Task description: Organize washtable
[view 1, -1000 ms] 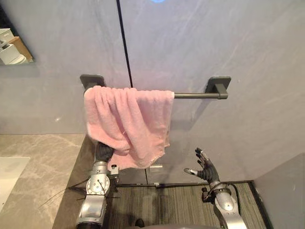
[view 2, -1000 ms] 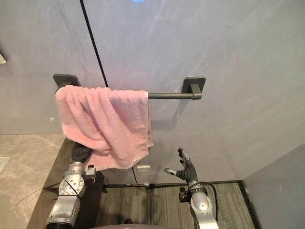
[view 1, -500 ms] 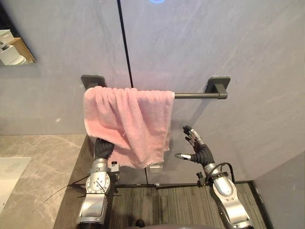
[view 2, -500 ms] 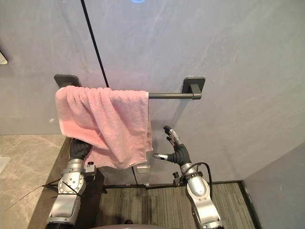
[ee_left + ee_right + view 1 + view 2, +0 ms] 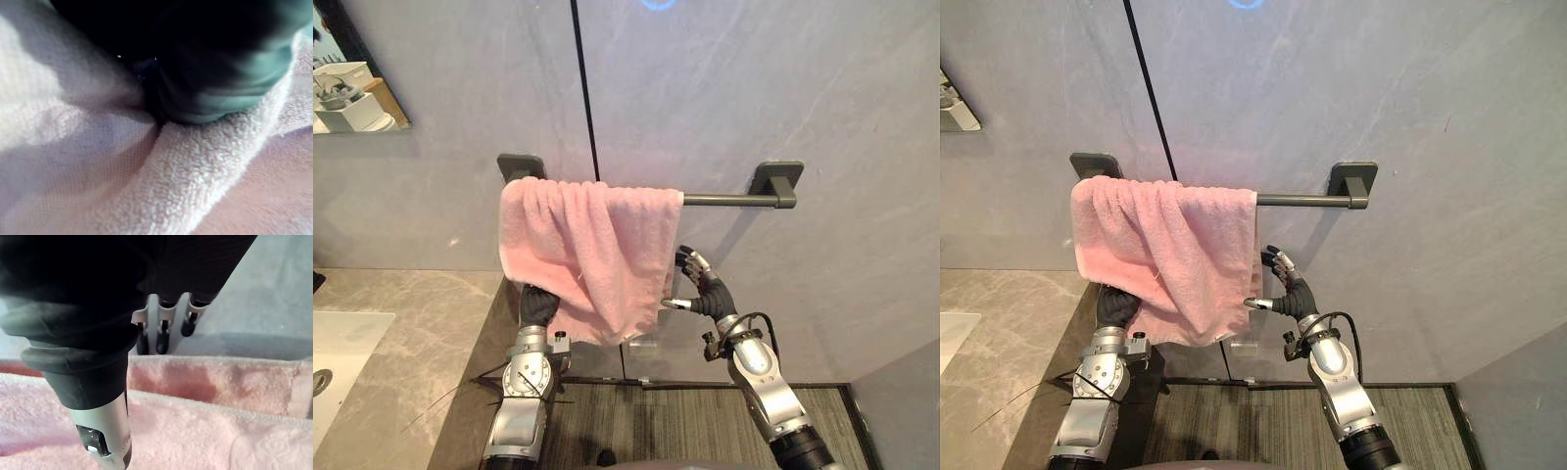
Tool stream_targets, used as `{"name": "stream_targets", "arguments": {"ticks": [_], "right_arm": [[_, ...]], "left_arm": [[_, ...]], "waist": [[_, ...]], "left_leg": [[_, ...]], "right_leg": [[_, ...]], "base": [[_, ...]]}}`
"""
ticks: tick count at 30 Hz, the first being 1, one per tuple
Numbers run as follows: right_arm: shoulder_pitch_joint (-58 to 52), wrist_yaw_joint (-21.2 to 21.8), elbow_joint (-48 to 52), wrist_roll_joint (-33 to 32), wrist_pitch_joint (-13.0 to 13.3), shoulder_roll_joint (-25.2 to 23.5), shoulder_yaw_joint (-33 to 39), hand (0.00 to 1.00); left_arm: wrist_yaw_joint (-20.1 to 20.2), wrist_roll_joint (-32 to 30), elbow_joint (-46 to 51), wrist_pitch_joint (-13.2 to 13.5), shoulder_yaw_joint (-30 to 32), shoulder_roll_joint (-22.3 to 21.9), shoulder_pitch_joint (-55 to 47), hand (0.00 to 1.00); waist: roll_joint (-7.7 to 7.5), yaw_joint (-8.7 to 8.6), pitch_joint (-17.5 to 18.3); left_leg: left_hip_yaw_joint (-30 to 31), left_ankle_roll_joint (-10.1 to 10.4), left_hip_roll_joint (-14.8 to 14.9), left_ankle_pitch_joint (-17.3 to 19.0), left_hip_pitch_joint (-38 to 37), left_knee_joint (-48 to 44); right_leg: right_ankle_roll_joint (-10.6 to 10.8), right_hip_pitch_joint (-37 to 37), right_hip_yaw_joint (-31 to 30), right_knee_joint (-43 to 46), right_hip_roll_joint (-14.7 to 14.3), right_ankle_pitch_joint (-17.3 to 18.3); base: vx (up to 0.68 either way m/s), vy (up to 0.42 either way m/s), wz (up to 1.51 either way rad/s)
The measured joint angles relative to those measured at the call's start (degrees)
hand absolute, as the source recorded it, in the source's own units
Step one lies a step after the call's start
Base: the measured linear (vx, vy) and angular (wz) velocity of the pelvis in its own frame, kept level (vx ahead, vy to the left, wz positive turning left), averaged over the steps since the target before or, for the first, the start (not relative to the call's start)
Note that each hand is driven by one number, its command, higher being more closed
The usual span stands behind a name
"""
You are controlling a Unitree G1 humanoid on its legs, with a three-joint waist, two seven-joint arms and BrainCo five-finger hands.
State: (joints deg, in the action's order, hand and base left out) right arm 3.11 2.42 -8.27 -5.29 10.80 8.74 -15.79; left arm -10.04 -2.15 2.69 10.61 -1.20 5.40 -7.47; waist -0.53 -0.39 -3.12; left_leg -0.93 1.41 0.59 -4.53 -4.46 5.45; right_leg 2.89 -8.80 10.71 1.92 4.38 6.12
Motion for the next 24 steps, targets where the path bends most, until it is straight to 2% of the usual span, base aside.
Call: {"name": "stream_targets", "arguments": {"ticks": [4,7,8,15,24], "right_arm": [[2.6,0.1,-4.9,-1.1,-0.2,0.1,-3.5,0.0],[4.7,0.2,-7.4,-1.3,-1.1,-0.3,-6.5,0.0],[4.9,0.2,-7.6,-1.3,-1.2,-0.5,-7.0,1.0],[6.8,1.2,-9.7,-1.3,-1.4,-1.6,-10.1,1.0],[6.9,1.5,-10.7,-1.9,-1.5,-1.4,-10.4,1.0]], "left_arm": [[0.0,1.4,0.0,0.0,-2.8,0.0,0.0,1.0],[0.0,1.7,0.0,0.0,-3.6,0.1,0.0,1.0],[0.0,1.7,0.0,0.0,-3.7,0.1,0.0,1.0],[0.1,2.2,0.0,0.1,-5.8,1.1,0.0,1.0],[1.2,2.6,0.0,0.1,-6.1,1.7,0.0,1.0]], "waist": [[-0.07,1.31,0.1],[-0.1,1.36,0.1],[-0.11,1.5,0.1],[-0.83,2.8,0.6],[-1.15,2.9,0.8]], "left_leg": [[1.0,0.5,0.4,-0.5,0.6,0.0],[2.1,0.6,0.6,-0.8,1.0,0.0],[2.1,0.7,0.7,-0.9,1.0,0.0],[2.3,0.8,1.0,-1.0,1.7,0.0],[2.4,1.2,1.5,-1.2,1.7,0.0]], "right_leg": [[-0.3,0.2,0.8,0.1,-0.3,0.1],[-0.5,0.2,1.8,0.2,-0.5,0.3],[-0.5,0.2,1.8,0.2,-0.5,0.3],[-0.7,0.4,1.8,0.3,-1.2,0.3],[-1.1,0.7,1.8,1.1,-1.4,0.6]], "base": [[-0.05,-0.036,0.12],[-0.04,-0.034,0.17],[-0.04,-0.04,0.07],[-0.01,-0.029,0.01],[-0.03,-0.019,0.0]]}}
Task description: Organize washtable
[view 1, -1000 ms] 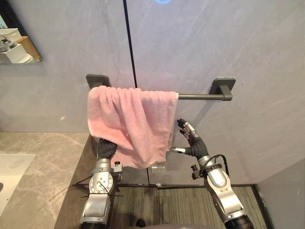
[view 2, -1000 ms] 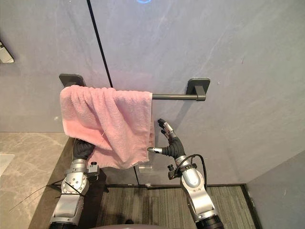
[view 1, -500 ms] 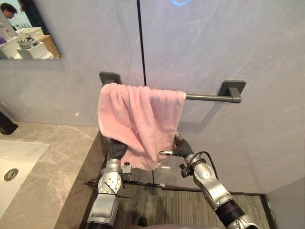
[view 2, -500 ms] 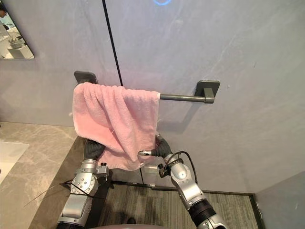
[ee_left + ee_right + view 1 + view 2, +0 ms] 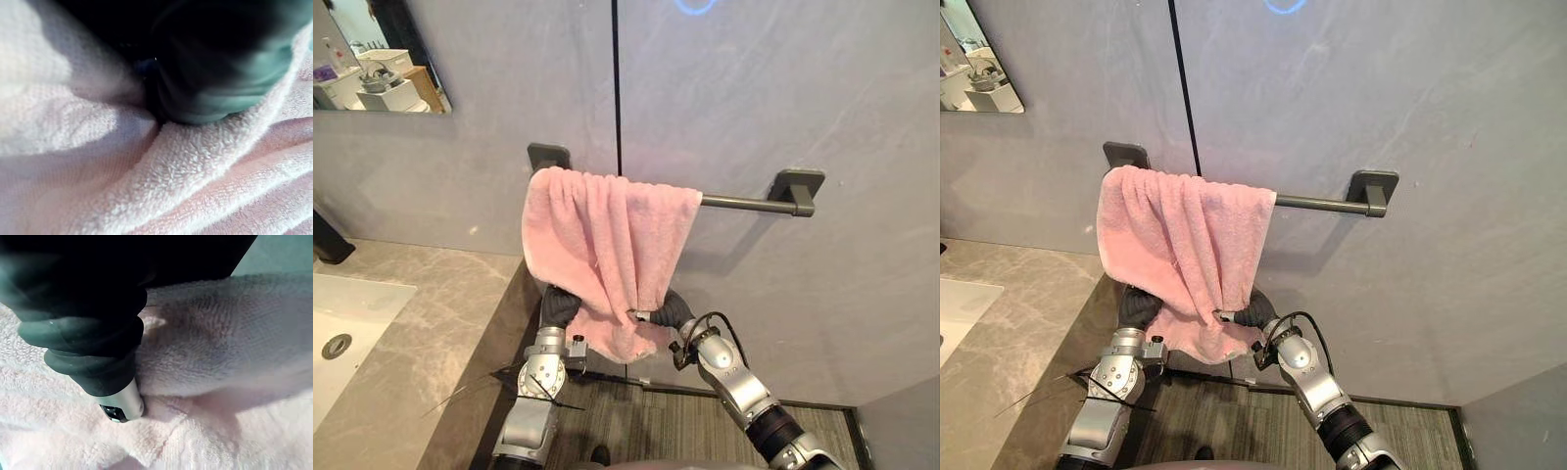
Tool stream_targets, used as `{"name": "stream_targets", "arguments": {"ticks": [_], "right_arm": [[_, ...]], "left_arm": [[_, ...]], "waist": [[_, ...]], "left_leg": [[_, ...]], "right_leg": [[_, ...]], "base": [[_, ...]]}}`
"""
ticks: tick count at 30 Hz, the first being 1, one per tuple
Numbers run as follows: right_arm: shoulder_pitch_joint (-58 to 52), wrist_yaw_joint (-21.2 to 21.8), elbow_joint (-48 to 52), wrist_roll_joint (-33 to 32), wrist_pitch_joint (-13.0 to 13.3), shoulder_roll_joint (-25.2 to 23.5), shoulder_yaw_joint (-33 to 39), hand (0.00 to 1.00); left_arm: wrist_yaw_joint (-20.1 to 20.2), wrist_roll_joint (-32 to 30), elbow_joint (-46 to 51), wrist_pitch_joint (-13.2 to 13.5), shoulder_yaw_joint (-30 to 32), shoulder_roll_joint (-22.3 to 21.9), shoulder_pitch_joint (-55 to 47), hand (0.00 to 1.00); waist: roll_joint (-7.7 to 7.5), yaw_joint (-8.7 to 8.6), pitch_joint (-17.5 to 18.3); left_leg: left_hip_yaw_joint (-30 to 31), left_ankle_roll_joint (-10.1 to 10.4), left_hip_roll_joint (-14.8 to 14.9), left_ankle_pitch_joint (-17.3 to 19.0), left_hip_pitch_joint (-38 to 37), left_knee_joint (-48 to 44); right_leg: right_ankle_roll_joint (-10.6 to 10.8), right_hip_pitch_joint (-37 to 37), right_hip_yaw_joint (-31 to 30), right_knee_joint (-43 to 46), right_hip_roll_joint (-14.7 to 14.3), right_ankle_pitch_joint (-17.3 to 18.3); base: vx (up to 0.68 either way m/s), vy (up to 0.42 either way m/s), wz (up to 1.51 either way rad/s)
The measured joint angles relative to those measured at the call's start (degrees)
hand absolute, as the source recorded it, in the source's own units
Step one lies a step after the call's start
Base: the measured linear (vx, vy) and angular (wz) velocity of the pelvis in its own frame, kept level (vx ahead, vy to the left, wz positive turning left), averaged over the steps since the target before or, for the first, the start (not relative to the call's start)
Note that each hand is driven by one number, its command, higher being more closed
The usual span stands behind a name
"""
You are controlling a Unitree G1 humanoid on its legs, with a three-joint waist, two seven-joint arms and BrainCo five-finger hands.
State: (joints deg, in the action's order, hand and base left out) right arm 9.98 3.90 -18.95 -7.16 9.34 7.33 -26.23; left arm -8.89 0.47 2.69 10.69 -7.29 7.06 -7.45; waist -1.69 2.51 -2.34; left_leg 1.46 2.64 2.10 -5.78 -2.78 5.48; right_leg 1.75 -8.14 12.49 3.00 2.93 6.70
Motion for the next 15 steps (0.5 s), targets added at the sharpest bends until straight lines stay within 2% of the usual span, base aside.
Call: {"name": "stream_targets", "arguments": {"ticks": [8,15], "right_arm": [[-0.7,-0.2,0.4,-0.1,0.0,0.0,6.2,1.0],[-3.0,-0.4,5.5,-0.1,0.2,-0.3,12.3,1.0]], "left_arm": [[0.1,0.0,0.0,0.0,0.1,0.0,0.0,1.0],[0.3,0.0,1.6,0.0,2.3,-1.5,-0.1,1.0]], "waist": [[-0.01,-0.03,0.0],[-0.05,-0.32,0.0]], "left_leg": [[-0.1,0.1,0.2,0.0,0.1,0.0],[-0.3,0.1,-0.1,0.0,-0.2,0.0]], "right_leg": [[0.0,0.2,-0.1,0.1,0.0,0.0],[0.0,0.3,-0.1,0.1,0.2,0.0]], "base": [[-0.01,-0.004,0.0],[0.0,0.0,0.0]]}}
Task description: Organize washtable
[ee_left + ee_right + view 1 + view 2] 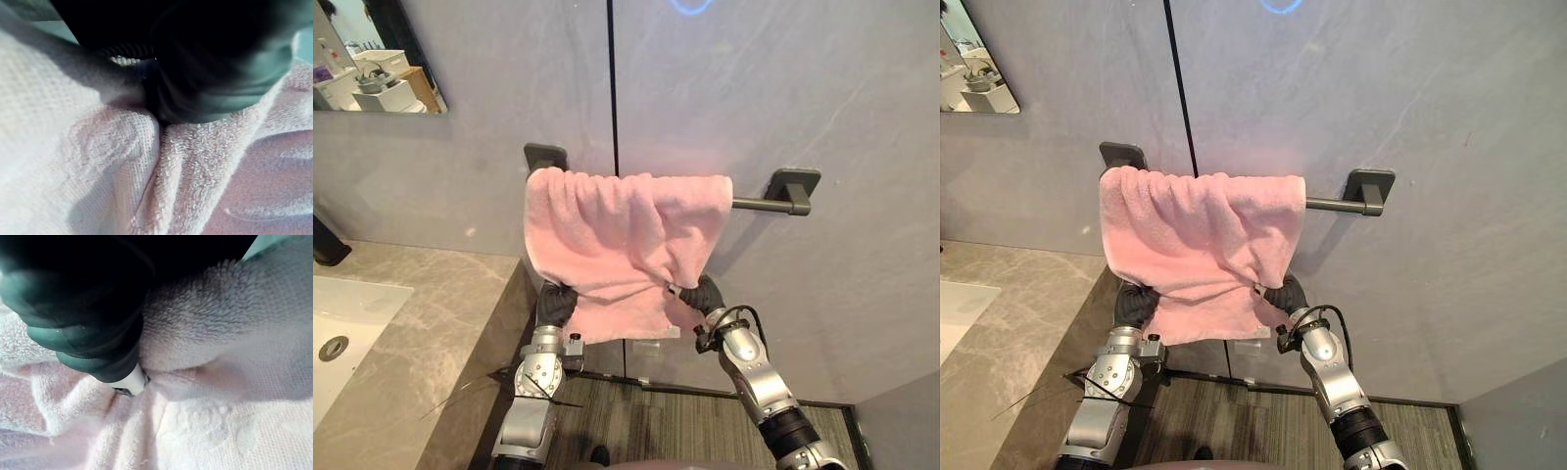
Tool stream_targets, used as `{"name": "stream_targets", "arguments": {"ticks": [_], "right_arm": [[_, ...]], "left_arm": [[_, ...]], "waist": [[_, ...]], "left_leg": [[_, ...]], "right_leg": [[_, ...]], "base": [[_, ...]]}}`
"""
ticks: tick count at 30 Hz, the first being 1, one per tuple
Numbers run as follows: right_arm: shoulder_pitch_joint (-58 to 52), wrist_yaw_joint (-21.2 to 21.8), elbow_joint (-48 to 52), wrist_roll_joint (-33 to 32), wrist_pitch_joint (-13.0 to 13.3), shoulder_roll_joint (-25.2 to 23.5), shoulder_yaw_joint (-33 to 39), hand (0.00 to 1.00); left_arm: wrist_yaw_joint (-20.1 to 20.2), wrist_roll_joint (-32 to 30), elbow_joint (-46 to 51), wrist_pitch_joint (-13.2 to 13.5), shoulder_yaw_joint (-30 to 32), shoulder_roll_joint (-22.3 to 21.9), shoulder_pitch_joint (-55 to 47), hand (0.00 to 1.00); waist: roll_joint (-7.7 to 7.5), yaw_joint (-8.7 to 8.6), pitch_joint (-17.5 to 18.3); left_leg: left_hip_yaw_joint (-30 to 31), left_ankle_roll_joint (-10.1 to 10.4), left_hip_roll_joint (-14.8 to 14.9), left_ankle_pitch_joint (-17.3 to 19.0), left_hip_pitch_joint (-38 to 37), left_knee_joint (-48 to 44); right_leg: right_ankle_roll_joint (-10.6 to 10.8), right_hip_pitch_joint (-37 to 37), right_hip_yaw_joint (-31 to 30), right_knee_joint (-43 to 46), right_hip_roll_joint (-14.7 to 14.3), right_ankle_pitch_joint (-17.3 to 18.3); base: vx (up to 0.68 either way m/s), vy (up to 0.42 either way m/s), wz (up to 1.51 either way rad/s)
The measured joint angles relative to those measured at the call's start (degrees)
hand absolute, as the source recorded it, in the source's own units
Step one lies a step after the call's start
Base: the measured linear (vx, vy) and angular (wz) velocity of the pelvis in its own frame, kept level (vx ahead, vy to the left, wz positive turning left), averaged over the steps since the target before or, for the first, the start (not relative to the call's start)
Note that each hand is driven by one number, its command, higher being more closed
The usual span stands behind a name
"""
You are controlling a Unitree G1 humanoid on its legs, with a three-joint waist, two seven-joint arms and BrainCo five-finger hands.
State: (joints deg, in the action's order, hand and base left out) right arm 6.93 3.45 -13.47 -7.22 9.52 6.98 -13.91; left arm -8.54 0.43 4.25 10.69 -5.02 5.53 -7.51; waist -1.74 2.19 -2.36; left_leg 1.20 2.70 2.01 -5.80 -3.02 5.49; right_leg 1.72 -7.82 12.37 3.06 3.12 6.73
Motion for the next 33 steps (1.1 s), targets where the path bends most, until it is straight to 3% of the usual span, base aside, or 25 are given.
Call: {"name": "stream_targets", "arguments": {"ticks": [12,20,33], "right_arm": [[-1.7,0.0,1.4,0.1,0.0,-4.3,5.0,1.0],[-3.2,-0.2,1.4,0.1,0.0,-5.6,7.4,1.0],[-4.4,-2.1,1.4,0.6,0.0,-6.5,9.5,1.0]], "left_arm": [[1.2,0.1,0.2,0.0,0.8,-2.2,-0.2,1.0],[3.5,1.3,-0.7,-0.1,0.5,-4.1,-0.3,1.0],[3.6,1.8,-4.8,-0.2,-2.2,-4.2,-0.3,1.0]], "waist": [[-0.02,-0.95,0.0],[0.01,-1.5,0.0],[0.29,-1.71,-0.2]], "left_leg": [[-0.2,0.0,0.0,0.0,-0.2,0.0],[-1.1,0.0,0.1,0.1,-0.5,0.0],[-2.0,-0.1,0.3,0.3,-0.7,0.0]], "right_leg": [[0.0,-0.1,-0.1,-0.3,0.1,0.0],[0.1,-0.1,-1.0,-0.3,0.1,-0.1],[0.2,0.1,-1.8,-0.4,0.1,-0.2]], "base": [[0.0,0.0,0.0],[0.0,-0.001,-0.05],[-0.01,-0.005,-0.02]]}}
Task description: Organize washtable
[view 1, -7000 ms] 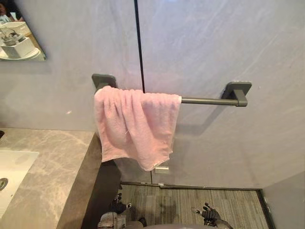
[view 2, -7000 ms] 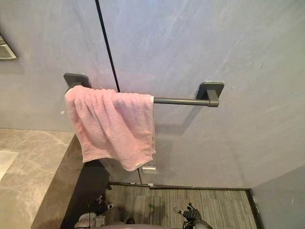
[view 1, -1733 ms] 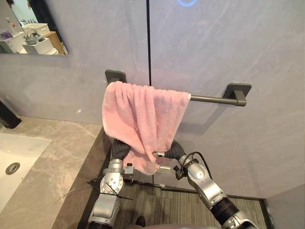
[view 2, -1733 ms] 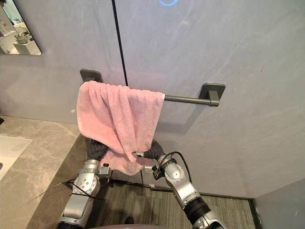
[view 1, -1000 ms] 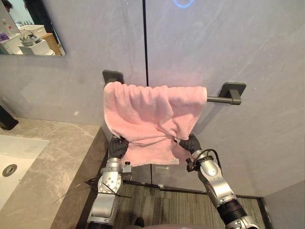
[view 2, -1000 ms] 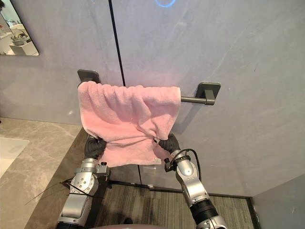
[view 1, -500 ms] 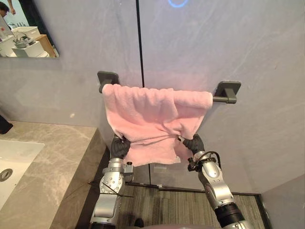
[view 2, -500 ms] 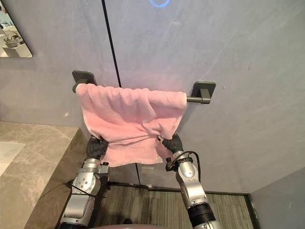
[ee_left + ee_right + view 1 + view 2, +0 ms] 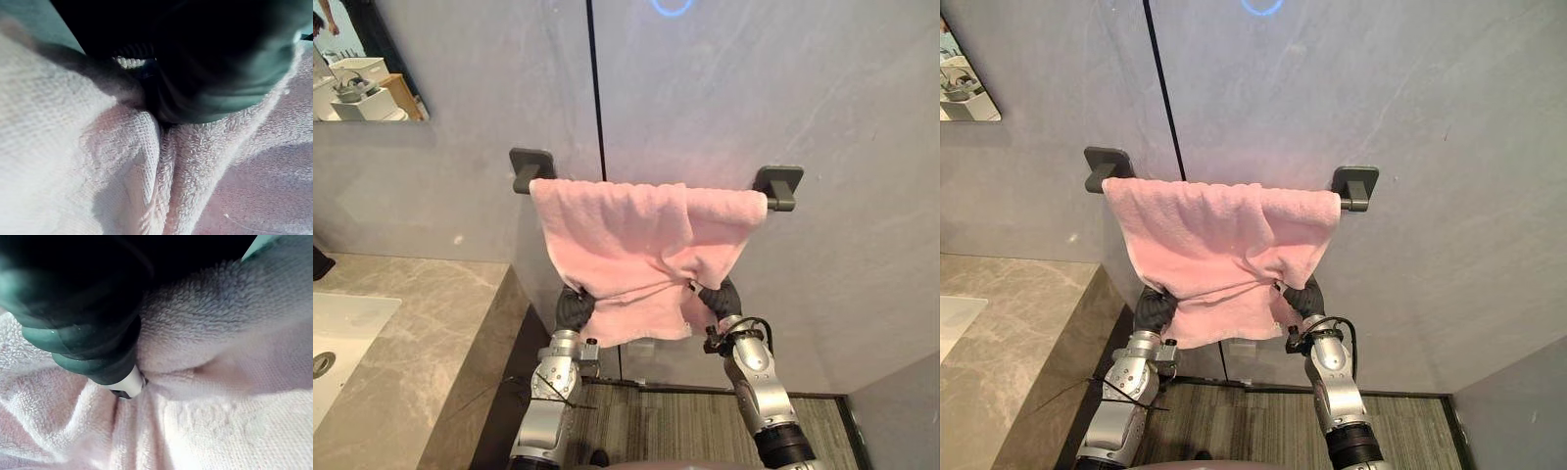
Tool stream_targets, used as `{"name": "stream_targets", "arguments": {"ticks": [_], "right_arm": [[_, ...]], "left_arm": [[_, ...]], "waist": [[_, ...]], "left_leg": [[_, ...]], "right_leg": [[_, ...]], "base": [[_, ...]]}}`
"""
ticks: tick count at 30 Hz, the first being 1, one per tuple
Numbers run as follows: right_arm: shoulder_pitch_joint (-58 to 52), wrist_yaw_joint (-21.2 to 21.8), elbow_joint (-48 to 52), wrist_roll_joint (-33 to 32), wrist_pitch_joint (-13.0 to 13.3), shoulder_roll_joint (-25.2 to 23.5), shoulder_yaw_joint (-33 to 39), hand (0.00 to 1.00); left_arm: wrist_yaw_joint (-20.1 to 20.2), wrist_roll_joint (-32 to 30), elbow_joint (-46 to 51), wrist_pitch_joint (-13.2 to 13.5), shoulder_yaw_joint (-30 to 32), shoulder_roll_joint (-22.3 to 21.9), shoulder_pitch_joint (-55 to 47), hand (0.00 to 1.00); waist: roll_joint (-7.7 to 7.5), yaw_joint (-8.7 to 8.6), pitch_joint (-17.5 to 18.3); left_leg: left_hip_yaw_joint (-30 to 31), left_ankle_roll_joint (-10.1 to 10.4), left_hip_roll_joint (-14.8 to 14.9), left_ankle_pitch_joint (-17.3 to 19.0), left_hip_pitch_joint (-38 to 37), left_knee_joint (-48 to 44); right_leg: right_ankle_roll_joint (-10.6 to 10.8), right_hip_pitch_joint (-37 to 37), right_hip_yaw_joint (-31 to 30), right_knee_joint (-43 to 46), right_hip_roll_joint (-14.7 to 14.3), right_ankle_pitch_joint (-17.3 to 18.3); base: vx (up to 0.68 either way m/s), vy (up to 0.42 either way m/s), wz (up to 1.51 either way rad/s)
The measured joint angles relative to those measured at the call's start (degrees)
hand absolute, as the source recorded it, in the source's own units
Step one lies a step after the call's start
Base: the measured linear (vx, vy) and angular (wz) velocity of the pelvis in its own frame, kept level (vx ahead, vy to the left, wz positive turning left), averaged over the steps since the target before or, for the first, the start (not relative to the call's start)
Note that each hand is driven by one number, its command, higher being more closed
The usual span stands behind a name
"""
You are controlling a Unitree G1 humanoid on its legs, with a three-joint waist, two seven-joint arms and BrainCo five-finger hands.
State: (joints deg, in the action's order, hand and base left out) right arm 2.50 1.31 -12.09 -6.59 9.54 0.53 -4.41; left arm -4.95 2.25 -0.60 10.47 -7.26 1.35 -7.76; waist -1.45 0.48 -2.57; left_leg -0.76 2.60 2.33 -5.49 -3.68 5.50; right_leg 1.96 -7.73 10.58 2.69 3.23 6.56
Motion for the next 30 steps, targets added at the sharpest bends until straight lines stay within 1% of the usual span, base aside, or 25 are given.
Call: {"name": "stream_targets", "arguments": {"ticks": [4,11,17,18,20,25,30], "right_arm": [[-0.7,0.0,-0.7,0.5,-0.1,0.0,0.0,1.0],[-0.9,0.0,-3.4,2.2,-0.3,-0.2,0.1,1.0],[-1.8,0.0,-3.5,2.2,-0.5,-0.8,0.1,1.0],[-1.8,0.0,-3.6,2.5,-0.5,-1.1,0.1,0.0],[-1.8,-0.2,-4.4,2.7,-0.5,-1.3,0.5,0.0],[-1.9,-2.4,-5.8,2.7,-0.8,-1.1,2.9,0.0],[-2.0,-2.5,-6.9,2.8,-0.9,-0.9,2.8,0.0]], "left_arm": [[0.0,0.7,-0.4,0.0,-0.1,0.0,0.0,1.0],[0.0,1.7,-2.4,-0.2,-0.1,0.0,-0.1,1.0],[-0.1,1.7,-4.0,-0.2,0.2,-0.1,-0.1,1.0],[-0.3,1.7,-4.5,-0.3,0.4,-0.1,-0.2,0.0],[-0.5,1.7,-4.5,-0.3,0.9,-0.1,-0.2,0.0],[-2.7,2.3,-4.5,-0.3,5.1,0.0,-1.4,0.0],[-2.9,3.3,-4.5,-0.3,5.7,0.1,-2.9,0.0]], "waist": [[0.13,0.04,-0.1],[0.37,-1.03,-0.3],[0.48,-1.16,-0.4],[0.47,-1.18,-0.4],[0.46,-1.19,-0.4],[0.31,-1.19,-0.5],[0.18,-1.02,-0.6]], "left_leg": [[-0.6,0.1,0.5,0.1,-0.1,0.0],[-0.7,0.1,0.6,0.2,0.0,0.0],[-0.6,0.1,0.5,0.2,-0.2,0.0],[-0.6,0.1,0.5,0.2,-0.2,0.1],[-0.5,0.1,0.5,0.2,-0.3,0.2],[0.0,0.1,0.5,0.2,-0.7,0.4],[0.4,0.1,0.5,0.2,-0.5,0.4]], "right_leg": [[-0.1,0.1,-0.5,0.0,-0.2,-0.1],[-0.1,0.1,-0.6,0.0,-0.3,-0.1],[-0.1,-0.1,-0.4,0.0,-0.3,-0.1],[-0.1,-0.1,-0.4,0.0,-0.3,-0.1],[-0.2,-0.2,-0.3,0.0,-0.3,-0.1],[-0.2,-1.1,0.3,-0.7,-0.3,-0.1],[-0.2,-1.1,0.5,-0.9,-0.3,-0.1]], "base": [[-0.01,-0.026,-0.07],[0.0,0.0,0.0],[0.0,0.0,0.0],[0.0,0.0,0.0],[0.0,0.0,0.0],[0.0,-0.003,0.05],[0.0,-0.007,0.01]]}}
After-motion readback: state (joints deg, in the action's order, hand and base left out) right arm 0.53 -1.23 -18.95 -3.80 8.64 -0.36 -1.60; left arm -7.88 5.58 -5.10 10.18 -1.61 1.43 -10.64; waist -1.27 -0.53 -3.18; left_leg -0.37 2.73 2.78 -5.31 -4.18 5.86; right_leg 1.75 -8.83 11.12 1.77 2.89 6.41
